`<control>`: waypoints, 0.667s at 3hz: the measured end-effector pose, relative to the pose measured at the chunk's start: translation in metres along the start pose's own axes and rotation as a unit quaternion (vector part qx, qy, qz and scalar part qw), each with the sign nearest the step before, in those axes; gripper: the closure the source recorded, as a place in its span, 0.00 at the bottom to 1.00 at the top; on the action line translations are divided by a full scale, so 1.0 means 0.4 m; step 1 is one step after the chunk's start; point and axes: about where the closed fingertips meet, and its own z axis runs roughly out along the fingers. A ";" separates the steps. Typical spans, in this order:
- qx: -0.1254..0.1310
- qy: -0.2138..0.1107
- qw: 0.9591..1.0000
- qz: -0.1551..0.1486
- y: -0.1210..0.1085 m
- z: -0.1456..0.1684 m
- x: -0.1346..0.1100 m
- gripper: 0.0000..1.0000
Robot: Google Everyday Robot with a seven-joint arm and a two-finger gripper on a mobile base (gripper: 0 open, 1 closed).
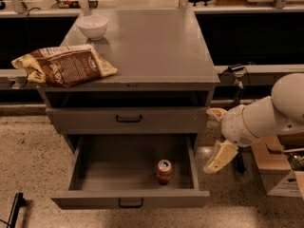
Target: Pick coke can from middle drawer and place on counter
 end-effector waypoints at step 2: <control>-0.043 -0.025 0.999 -0.017 0.063 0.157 0.027 0.00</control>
Offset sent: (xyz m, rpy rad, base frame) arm 0.0210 0.0424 -0.1573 0.1838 -0.0538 0.0913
